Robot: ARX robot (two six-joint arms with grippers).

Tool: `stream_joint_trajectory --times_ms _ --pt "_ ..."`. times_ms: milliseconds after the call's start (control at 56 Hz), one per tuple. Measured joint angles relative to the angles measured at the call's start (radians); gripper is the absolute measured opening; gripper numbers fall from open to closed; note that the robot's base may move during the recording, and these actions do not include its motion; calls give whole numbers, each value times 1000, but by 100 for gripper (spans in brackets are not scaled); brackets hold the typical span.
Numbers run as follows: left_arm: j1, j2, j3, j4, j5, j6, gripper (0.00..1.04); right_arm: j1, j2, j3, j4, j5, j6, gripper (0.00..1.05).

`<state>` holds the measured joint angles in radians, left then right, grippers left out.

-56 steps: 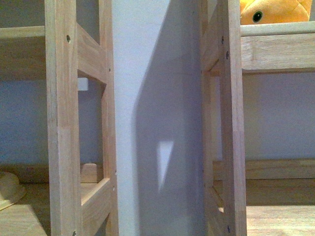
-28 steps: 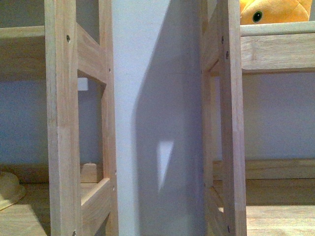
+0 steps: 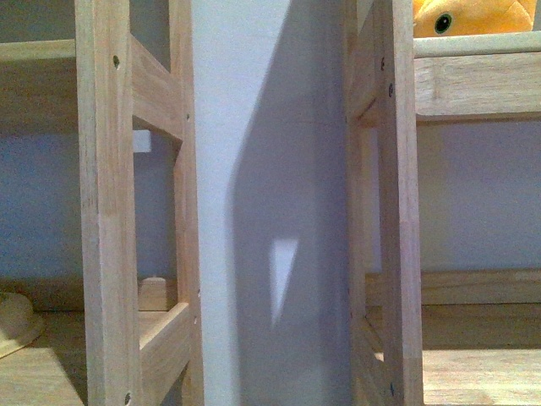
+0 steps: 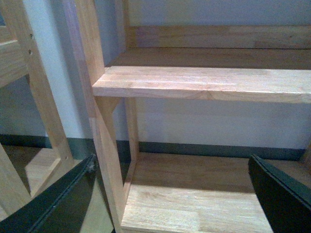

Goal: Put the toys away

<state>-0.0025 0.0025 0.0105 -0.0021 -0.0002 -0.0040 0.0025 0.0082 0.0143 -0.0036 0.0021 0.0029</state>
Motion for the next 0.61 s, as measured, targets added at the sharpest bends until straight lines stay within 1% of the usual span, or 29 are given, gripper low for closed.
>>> stream_joint_trajectory --times_ms 71,607 --pt "0 0 0 0 0 0 98 0 0 0 0 0 0 98" --pt "0 0 0 0 0 0 98 0 0 0 0 0 0 98"
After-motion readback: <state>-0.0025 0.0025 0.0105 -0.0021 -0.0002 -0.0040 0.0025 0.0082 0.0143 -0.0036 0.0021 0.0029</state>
